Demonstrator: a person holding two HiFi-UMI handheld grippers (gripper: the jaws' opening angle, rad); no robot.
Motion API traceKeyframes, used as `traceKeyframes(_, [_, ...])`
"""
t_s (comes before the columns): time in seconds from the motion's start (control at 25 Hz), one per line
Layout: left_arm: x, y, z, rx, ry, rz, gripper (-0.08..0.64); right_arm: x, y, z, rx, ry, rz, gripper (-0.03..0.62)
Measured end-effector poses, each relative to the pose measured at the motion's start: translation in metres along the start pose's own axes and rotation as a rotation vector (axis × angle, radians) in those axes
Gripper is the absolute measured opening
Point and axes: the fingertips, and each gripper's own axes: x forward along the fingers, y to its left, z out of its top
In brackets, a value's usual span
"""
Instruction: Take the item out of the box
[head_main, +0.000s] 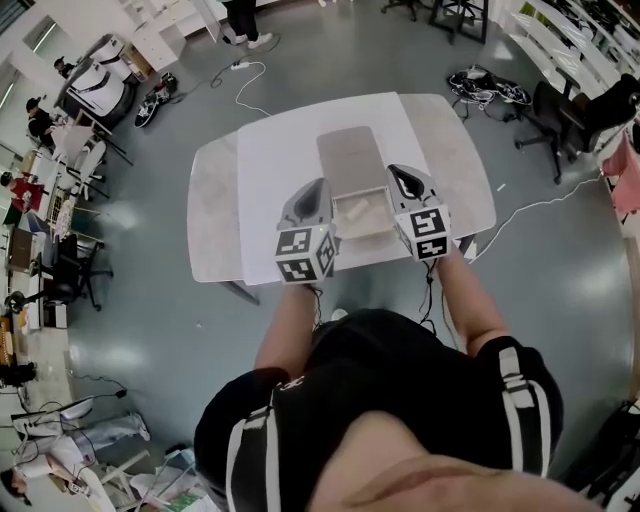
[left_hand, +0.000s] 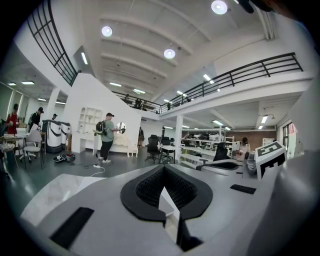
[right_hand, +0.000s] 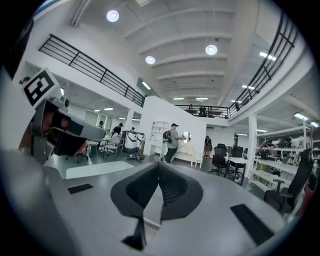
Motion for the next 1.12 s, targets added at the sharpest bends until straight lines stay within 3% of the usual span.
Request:
traceKeyframes(0.16, [0.0, 0.006, 0.0, -0.004, 0.001, 0.009, 0.011, 0.015, 0.004, -0.013, -0.142, 0.06, 0.075, 0.012])
traceKeyframes(0.56, [-0.012, 0.022, -0.004, -0.028, 0.007, 0.048, 0.011, 0.037, 0.051, -0.062, -0.545, 0.226, 0.452, 0.015])
traceKeyframes(0.64, [-0.016, 0.029, -0.006, -0.033, 0.009, 0.062, 0.011, 0.043, 0.061, -0.074, -0.611, 0.265, 0.519, 0.047])
traceKeyframes(0.8, [-0.024, 0.036, -0.009, -0.042, 0.014, 0.083, 0.011, 0.048, 0.075, -0.097, -0.717, 0.333, 0.61, 0.113])
traceKeyframes(1.12, [-0.04, 0.052, -0.015, -0.057, 0.025, 0.143, 0.011, 0.052, 0.093, -0.141, -0.868, 0.416, 0.75, 0.12])
